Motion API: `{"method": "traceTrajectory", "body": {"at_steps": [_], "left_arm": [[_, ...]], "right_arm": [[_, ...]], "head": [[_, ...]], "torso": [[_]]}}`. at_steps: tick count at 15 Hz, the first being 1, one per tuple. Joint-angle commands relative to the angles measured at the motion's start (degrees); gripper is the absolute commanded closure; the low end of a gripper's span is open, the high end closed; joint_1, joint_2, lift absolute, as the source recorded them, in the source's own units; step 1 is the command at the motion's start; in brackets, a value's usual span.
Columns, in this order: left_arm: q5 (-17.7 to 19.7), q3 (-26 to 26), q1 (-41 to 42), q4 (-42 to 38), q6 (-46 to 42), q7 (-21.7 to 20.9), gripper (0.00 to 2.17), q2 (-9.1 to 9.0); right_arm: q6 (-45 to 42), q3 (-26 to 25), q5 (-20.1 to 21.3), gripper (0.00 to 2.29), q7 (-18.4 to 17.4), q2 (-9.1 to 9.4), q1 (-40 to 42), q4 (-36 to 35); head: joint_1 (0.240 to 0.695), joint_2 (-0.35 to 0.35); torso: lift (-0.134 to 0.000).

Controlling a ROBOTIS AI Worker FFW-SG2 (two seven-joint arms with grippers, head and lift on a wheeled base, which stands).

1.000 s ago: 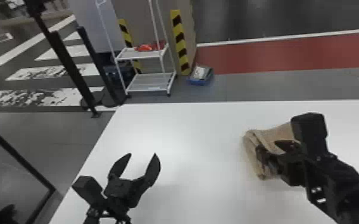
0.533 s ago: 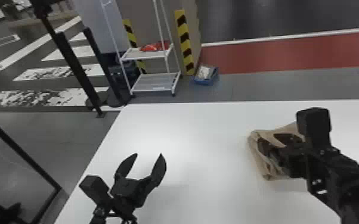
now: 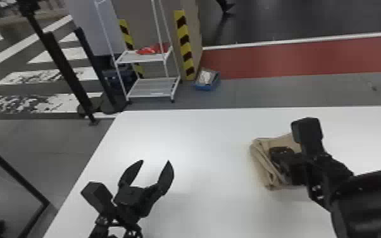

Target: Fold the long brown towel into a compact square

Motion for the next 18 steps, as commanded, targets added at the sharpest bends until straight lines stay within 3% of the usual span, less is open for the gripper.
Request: {"method": "traceTrajectory", "body": {"at_steps": [1, 4, 8, 10, 15, 18], "left_arm": [[-0.02, -0.6, -0.39, 0.29, 0.02, 0.0, 0.04, 0.1], [0.07, -0.77, -0.74, 0.82, 0.02, 0.0, 0.04, 0.27], [0.42, -0.77, -0.65, 0.91, 0.37, 0.0, 0.04, 0.54], [0.34, -0.86, -0.74, 0.91, 0.37, 0.0, 0.04, 0.54], [0.42, -1.04, -0.83, 0.91, 0.55, 0.0, 0.04, 0.71], [0.69, -0.68, -1.0, 1.0, 0.55, 0.09, 0.04, 1.15]], "right_arm": [[0.0, 1.62, 0.3, 2.11, 1.06, 0.05, -0.14, 0.86], [0.53, 3.55, 0.21, 2.11, 5.36, 0.05, 1.18, 0.07], [1.41, 3.37, 2.58, 2.11, 13.71, 0.05, 8.65, -9.51], [0.0, 2.06, 2.32, 2.11, 15.91, 0.05, 12.69, -14.96], [-1.05, -5.59, 1.35, 2.11, 17.76, 0.05, 17.96, -22.78], [0.35, -11.3, 1.0, 2.11, 21.18, 0.05, 24.47, -29.9]], "head": [[0.695, 0.271], [0.695, 0.286], [0.695, 0.341], [0.695, 0.35], [0.695, 0.349], [0.695, 0.311]], "torso": [[-0.126], [-0.126], [-0.126], [-0.126], [-0.126], [-0.126]]}}
